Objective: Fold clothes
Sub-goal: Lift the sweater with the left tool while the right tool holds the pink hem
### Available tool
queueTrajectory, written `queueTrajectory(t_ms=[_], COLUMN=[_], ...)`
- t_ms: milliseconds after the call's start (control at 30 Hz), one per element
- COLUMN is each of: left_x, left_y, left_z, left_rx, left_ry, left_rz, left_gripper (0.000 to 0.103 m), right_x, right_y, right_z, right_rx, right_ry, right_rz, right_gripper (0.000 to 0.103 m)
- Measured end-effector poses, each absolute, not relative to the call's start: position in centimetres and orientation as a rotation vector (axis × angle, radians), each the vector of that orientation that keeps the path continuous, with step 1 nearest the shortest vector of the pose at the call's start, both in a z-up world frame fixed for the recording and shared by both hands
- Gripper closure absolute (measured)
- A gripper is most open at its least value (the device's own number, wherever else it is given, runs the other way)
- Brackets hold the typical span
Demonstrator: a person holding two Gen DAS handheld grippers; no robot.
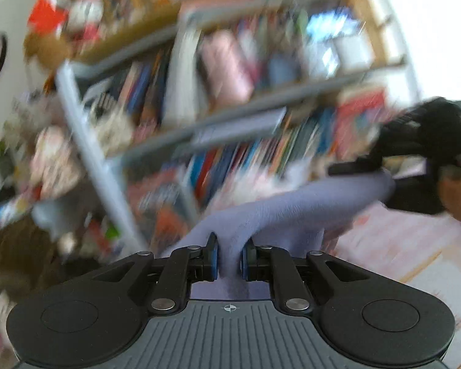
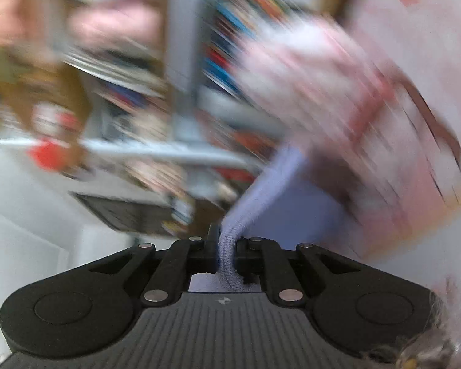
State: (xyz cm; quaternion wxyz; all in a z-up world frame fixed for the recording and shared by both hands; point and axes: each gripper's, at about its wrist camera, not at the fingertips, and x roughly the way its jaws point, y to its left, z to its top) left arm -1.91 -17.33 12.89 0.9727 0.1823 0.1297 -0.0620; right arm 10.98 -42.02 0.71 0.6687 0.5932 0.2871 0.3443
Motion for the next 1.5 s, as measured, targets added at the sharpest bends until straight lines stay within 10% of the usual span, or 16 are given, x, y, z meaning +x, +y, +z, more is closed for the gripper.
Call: queueTrajectory(t_ms=[367, 800, 1067, 1300, 1500], left_x=[-4.9, 5.4, 8.6, 9.0, 7.4], left_y=[-12.8, -5.6, -0.9, 0.9, 1.1], left_z=[24.0, -1.0, -4.2, -5.6, -4.7], left_rx=[-0.193, -0.143, -0.166, -0.227, -0.217], left_ry=[-0.059, 0.721, 0.82, 0.854, 0.826], left_rz=[-0.485, -0.185, -0.139, -0.148, -0.14], left_gripper=[0.091, 0.092, 0.092, 0.091, 0.085], right_x=[12.1, 22.9, 24.2, 20.7, 14.9], right_y=[-42.9, -26.1, -18.5, -19.9, -24.0], right_z=[26.9, 4.4, 2.1, -0.2, 0.3], right_rx=[1.016, 0.678, 0.494, 0.479, 0.318], right_ry=[0.029, 0.929, 0.962, 0.938, 0.881], right_rz=[1.188, 0.665, 0.591, 0.606, 0.605], right_gripper=[0.096, 0.096, 0.095, 0.058, 0.051])
